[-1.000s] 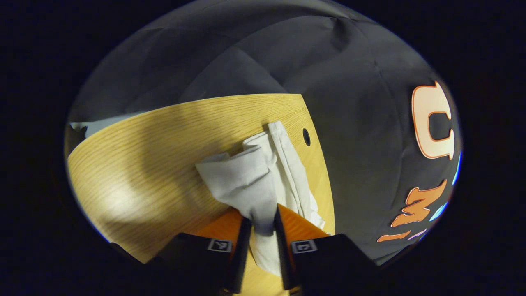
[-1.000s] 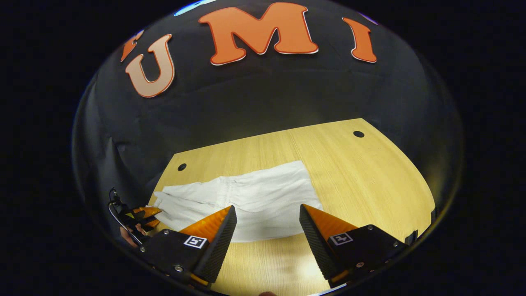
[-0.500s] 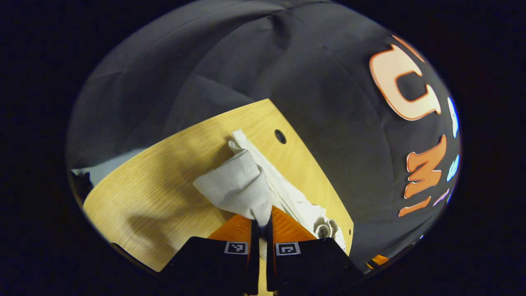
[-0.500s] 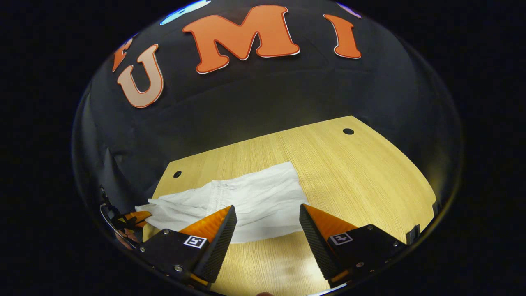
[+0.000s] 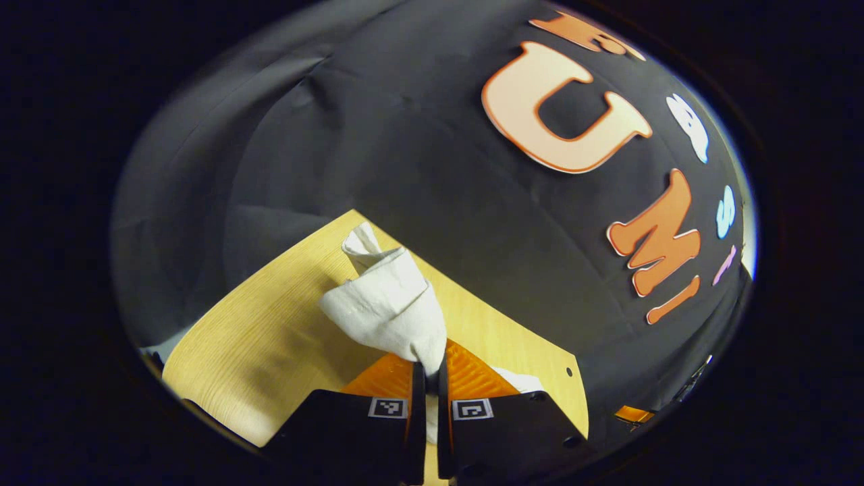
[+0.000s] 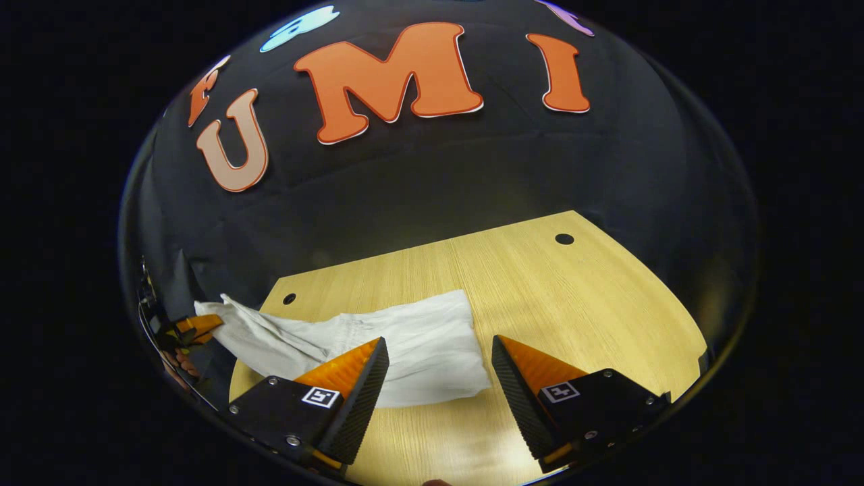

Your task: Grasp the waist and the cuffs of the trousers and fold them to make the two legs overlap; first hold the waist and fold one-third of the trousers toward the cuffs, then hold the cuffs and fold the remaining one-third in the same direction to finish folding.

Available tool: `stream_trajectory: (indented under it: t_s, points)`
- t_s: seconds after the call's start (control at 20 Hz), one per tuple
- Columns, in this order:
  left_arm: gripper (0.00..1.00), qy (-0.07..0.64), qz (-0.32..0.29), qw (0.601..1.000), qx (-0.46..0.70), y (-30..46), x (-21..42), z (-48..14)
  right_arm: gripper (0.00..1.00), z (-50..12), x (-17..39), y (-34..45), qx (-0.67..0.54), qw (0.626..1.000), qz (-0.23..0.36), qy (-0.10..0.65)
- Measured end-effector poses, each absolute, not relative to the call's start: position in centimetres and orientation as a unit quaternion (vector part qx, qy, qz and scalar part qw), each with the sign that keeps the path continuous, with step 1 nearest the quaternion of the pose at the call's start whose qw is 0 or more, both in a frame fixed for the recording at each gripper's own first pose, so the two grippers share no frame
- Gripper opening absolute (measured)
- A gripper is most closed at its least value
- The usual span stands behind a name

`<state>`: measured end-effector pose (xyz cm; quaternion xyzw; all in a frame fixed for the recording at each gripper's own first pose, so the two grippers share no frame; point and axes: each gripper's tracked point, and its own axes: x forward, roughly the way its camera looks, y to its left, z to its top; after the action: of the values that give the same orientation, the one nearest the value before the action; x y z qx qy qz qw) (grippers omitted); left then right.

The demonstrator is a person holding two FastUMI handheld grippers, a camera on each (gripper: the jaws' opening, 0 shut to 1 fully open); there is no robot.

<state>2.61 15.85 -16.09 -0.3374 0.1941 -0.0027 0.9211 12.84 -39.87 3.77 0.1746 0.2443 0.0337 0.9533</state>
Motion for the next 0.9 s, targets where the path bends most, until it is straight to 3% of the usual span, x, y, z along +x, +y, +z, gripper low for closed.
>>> stream_trajectory:
  t_s: [0.45,0.9]
  points:
    - [0.10,0.178,-0.053,0.961,-0.204,3.3,6.1,-9.3,0.93,3.9,13.0,-45.0,0.164,0.960,0.041,0.225]
    - [0.10,0.207,-0.090,0.954,-0.199,-11.8,8.2,-10.8,0.93,2.9,11.2,-52.0,0.158,0.963,0.015,0.217]
